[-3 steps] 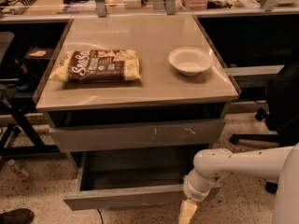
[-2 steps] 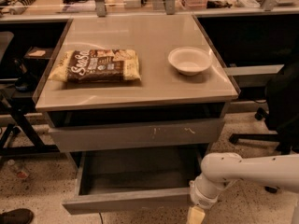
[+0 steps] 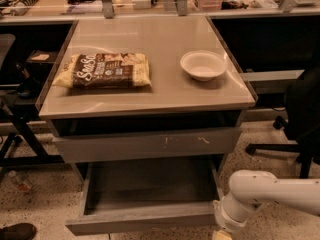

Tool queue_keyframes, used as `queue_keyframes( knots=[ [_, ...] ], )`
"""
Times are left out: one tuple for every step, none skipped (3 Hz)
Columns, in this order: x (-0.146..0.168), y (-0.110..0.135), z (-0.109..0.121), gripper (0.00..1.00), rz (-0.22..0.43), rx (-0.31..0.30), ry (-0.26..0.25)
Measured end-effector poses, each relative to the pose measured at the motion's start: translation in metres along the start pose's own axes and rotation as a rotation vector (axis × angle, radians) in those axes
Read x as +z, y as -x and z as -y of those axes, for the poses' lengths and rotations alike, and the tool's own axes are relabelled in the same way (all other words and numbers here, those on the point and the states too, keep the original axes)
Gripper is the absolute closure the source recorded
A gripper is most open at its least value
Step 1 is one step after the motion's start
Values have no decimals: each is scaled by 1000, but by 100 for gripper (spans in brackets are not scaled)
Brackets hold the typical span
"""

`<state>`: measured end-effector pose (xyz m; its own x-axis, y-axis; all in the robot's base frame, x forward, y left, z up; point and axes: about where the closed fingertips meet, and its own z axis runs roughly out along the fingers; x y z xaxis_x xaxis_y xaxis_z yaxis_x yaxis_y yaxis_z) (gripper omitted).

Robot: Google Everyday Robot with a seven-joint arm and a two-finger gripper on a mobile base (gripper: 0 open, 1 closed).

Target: Open middle drawer

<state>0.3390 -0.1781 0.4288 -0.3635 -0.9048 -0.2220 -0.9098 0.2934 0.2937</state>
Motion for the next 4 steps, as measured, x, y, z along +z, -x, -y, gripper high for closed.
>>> queue_keyframes(
  knots=[
    [-14, -34, -21, 0, -18, 41, -1],
    [-8, -31, -15, 0, -14, 28, 15],
    [-5, -36, -18, 0, -24, 29, 35],
    [-5, -49, -27, 0, -40, 44, 50]
  ],
)
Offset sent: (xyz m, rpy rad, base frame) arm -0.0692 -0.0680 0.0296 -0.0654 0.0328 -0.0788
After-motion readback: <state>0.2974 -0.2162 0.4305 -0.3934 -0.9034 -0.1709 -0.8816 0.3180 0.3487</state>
